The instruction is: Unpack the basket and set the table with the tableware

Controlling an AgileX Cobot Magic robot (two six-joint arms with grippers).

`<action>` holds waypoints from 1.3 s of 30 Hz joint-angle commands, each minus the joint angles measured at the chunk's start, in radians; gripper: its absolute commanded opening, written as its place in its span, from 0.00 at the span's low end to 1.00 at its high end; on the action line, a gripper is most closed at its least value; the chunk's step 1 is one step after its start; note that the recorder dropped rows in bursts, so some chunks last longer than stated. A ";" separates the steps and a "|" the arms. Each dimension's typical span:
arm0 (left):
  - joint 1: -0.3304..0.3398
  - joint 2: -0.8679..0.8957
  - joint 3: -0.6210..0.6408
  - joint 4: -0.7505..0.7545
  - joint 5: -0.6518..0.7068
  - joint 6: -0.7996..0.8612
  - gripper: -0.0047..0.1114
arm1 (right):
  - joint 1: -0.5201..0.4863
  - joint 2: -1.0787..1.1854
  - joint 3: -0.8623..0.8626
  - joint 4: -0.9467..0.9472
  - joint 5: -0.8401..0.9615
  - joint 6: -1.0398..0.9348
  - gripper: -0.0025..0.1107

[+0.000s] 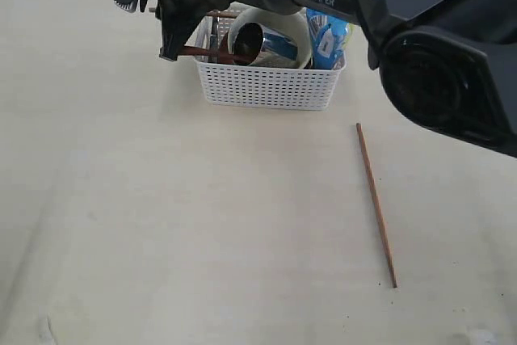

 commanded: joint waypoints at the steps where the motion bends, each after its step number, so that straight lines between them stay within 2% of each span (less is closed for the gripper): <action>1: 0.002 -0.003 0.003 0.004 -0.006 -0.005 0.74 | -0.001 -0.003 -0.006 -0.007 0.003 0.007 0.09; 4: 0.002 -0.003 0.003 0.004 -0.006 -0.005 0.74 | -0.001 -0.003 -0.006 -0.007 0.003 0.007 0.02; 14: 0.002 -0.003 0.003 0.004 -0.006 -0.005 0.74 | 0.019 -0.038 -0.006 -0.009 0.003 0.007 0.02; 32: 0.002 -0.003 0.003 0.004 -0.006 -0.005 0.74 | 0.066 -0.339 -0.013 -0.015 0.104 0.044 0.02; 35: -0.004 -0.003 0.003 0.004 -0.006 -0.005 0.74 | 0.066 -0.409 -0.013 -0.096 0.138 0.161 0.02; 39: -0.004 -0.003 0.003 0.004 -0.006 -0.005 0.74 | 0.066 -0.512 -0.013 -0.321 0.270 0.489 0.02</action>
